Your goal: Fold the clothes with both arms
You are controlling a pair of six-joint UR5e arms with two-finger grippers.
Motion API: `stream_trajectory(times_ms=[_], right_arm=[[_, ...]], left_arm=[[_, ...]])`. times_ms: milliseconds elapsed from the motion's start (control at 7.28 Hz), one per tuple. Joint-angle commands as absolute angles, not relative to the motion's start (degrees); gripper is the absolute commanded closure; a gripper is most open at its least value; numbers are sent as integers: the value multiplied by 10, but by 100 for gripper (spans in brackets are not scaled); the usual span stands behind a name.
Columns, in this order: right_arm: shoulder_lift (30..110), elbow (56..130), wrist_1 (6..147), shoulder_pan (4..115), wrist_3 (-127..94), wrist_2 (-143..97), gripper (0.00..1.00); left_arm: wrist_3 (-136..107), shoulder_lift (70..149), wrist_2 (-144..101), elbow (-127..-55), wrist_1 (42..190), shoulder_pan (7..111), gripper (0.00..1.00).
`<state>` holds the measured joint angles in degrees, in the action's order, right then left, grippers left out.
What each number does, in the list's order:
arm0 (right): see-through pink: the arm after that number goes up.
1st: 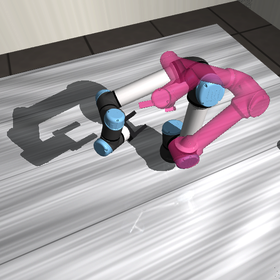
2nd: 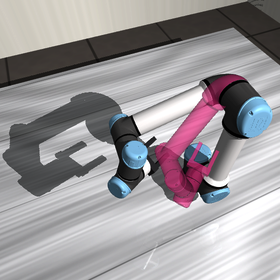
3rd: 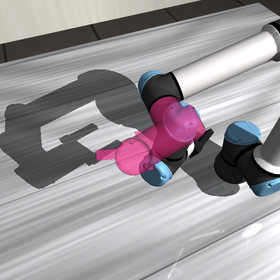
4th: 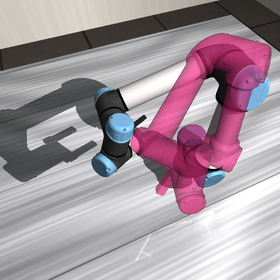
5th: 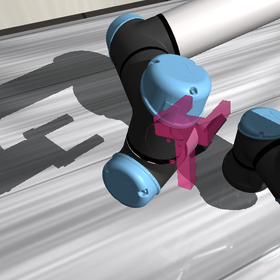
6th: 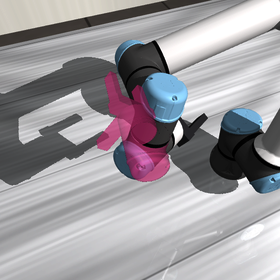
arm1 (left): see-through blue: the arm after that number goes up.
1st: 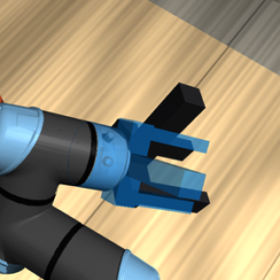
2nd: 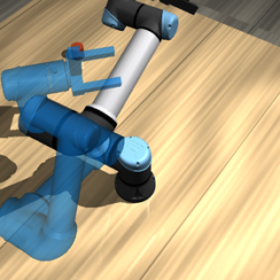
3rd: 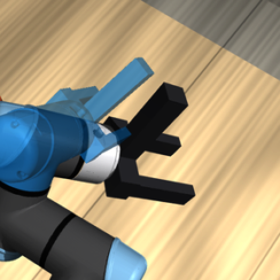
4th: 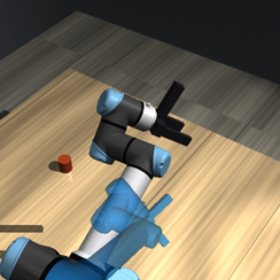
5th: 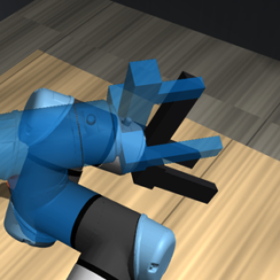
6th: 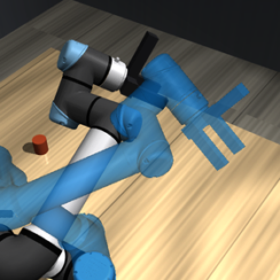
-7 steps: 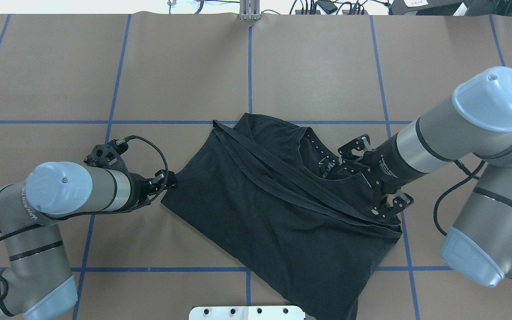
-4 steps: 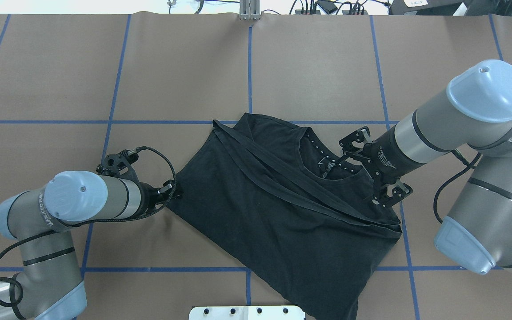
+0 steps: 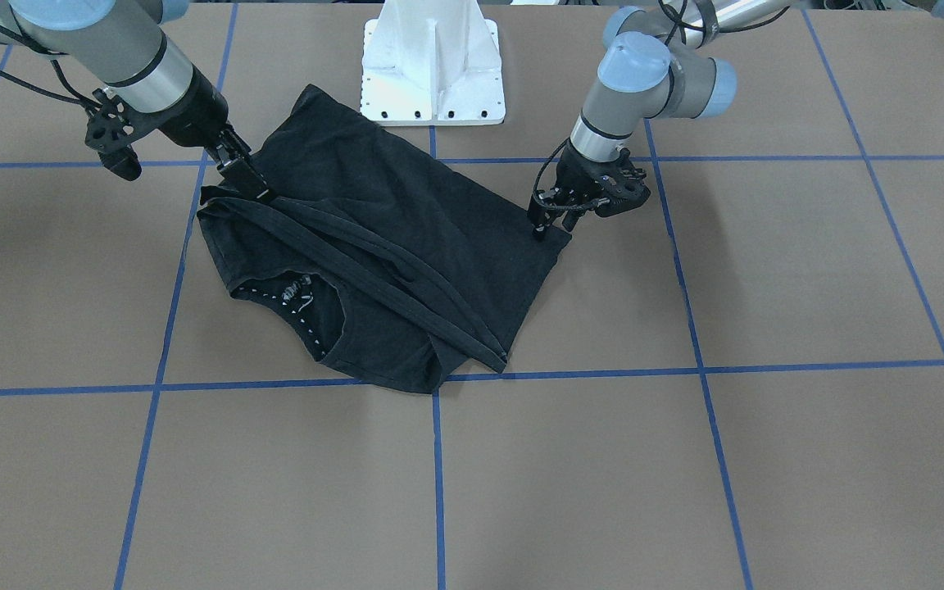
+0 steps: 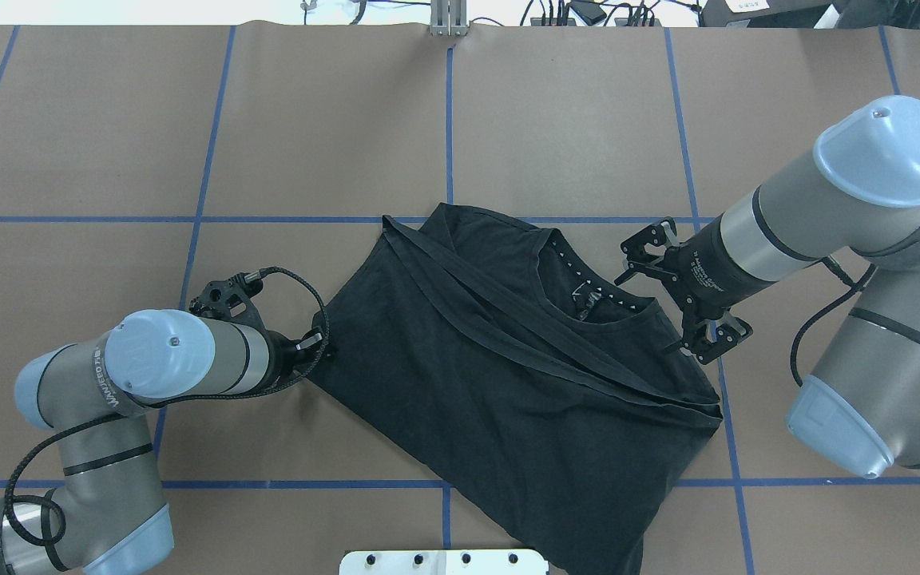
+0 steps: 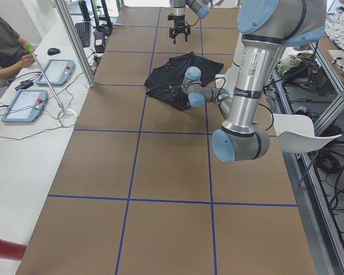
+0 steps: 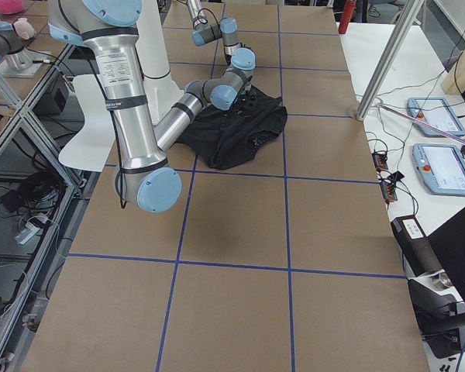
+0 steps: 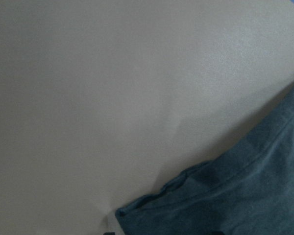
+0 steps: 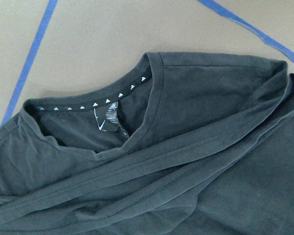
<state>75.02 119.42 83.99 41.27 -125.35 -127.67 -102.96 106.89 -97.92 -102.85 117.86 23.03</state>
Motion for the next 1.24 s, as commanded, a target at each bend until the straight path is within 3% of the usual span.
stream_trajectory(times_ms=[0, 137, 687, 962, 1099], right_arm=[[751, 1194, 840, 413, -1253, -1278, 0], [751, 1194, 840, 413, -1253, -1279, 0], [750, 1194, 840, 412, -1253, -1278, 0], [750, 1194, 840, 413, -1253, -1278, 0], [751, 1194, 840, 414, -1253, -1277, 0]], left_arm=[[-1031, 1070, -979, -1027, 1179, 230, 82], [-1031, 1071, -979, -1028, 1179, 231, 100], [-986, 1085, -981, -1041, 1179, 287, 100], [-914, 1130, -983, -1008, 1178, 346, 100], [-891, 1177, -983, -959, 1185, 371, 100]])
